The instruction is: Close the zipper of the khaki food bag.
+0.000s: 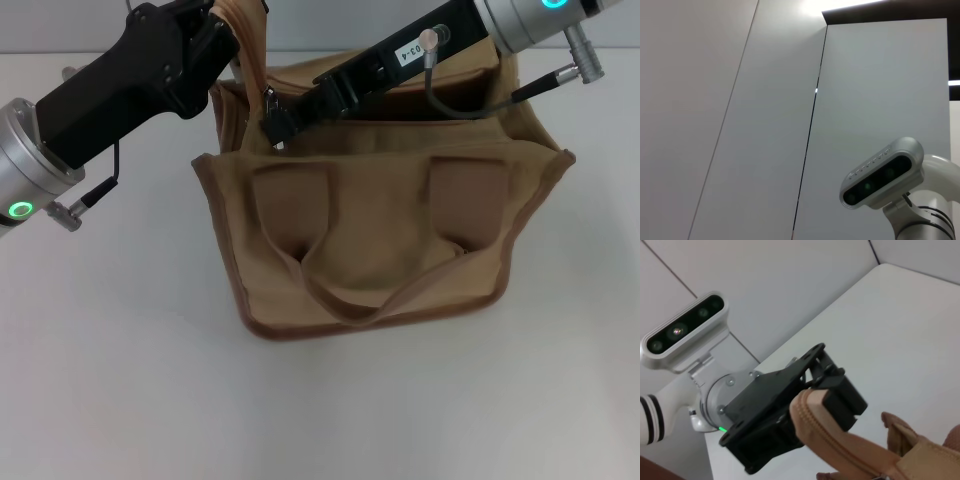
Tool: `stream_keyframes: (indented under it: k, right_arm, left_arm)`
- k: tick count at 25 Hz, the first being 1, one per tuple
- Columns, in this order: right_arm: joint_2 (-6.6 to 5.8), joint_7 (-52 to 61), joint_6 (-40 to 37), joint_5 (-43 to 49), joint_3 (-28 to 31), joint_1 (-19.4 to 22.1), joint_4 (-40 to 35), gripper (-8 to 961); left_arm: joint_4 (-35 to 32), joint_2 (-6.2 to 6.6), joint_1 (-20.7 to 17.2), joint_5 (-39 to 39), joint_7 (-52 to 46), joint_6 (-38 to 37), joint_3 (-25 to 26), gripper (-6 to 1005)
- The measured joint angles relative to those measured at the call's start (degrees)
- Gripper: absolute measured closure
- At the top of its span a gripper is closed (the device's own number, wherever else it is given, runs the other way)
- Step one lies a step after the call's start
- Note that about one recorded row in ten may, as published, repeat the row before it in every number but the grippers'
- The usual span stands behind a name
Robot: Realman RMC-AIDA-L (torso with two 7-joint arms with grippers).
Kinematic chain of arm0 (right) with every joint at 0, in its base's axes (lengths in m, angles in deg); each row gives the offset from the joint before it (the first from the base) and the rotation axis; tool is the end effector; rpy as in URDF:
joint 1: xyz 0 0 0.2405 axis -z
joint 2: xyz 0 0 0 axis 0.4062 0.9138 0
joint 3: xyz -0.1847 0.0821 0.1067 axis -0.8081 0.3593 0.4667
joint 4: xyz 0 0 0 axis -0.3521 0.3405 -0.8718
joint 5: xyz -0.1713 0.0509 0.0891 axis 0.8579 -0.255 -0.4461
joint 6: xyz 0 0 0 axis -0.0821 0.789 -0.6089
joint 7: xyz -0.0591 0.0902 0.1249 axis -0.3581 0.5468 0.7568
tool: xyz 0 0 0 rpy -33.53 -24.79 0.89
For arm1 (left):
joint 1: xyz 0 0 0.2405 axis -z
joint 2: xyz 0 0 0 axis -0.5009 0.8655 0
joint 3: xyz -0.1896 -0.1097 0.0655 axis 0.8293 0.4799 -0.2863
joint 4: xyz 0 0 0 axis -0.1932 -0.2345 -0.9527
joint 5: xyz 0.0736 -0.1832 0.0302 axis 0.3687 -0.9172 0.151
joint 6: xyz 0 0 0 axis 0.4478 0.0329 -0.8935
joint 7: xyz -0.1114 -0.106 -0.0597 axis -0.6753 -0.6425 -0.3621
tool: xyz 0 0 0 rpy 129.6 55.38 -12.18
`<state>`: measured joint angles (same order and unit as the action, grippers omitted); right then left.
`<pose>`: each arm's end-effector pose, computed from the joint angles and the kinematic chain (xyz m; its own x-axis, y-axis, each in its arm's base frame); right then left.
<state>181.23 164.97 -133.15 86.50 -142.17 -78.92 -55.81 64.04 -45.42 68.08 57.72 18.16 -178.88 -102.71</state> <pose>0.0309 0.3544 -0.0051 0.7751 -0.6185 -0.1287 -0.6126 -0.7857 0.0861 -0.1580 0.3205 0.0269 0.3648 0.0062 0.9311 0.3650 -0.9209 -0.1369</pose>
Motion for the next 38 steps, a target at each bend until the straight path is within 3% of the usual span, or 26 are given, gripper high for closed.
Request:
stream_keyframes:
  k: [3,11,18,22,25,31,38]
  right_arm:
    - [0.09,0.0,0.8,0.0,0.0,0.4,0.2,674]
    - [0.20,-0.1,1.2,-1.4,0.0,1.2,0.3,949]
    - [0.10,2.6,0.2,0.8,0.0,1.9,-2.6,951]
    - [-0.12,7.2,-3.1,8.1,1.1,3.9,-8.0,950]
    - [-0.36,8.3,-5.4,11.6,3.6,5.2,-10.4,950]
    - [-1.77,9.0,-13.1,20.9,15.1,7.9,-19.6,951]
    - [-2.46,2.2,-19.8,13.3,20.2,10.3,-22.5,950]
  left_arm:
    - [0.0,-0.01,-0.1,0.0,0.0,-0.1,0.0,969]
    - [0.0,-0.04,-0.3,0.0,0.1,-0.2,0.0,969]
    - [0.0,-0.05,-0.4,0.0,0.1,-0.7,0.3,969]
    - [0.0,0.07,-0.5,-0.1,-0.1,-0.7,0.7,969]
    - [0.0,0.13,-0.7,-0.1,-0.2,-0.7,1.2,969]
    - [-0.2,0.28,-1.1,-0.8,-0.4,-0.3,2.0,969]
    - [-0.2,0.33,-1.1,-0.9,-0.4,0.7,2.0,969]
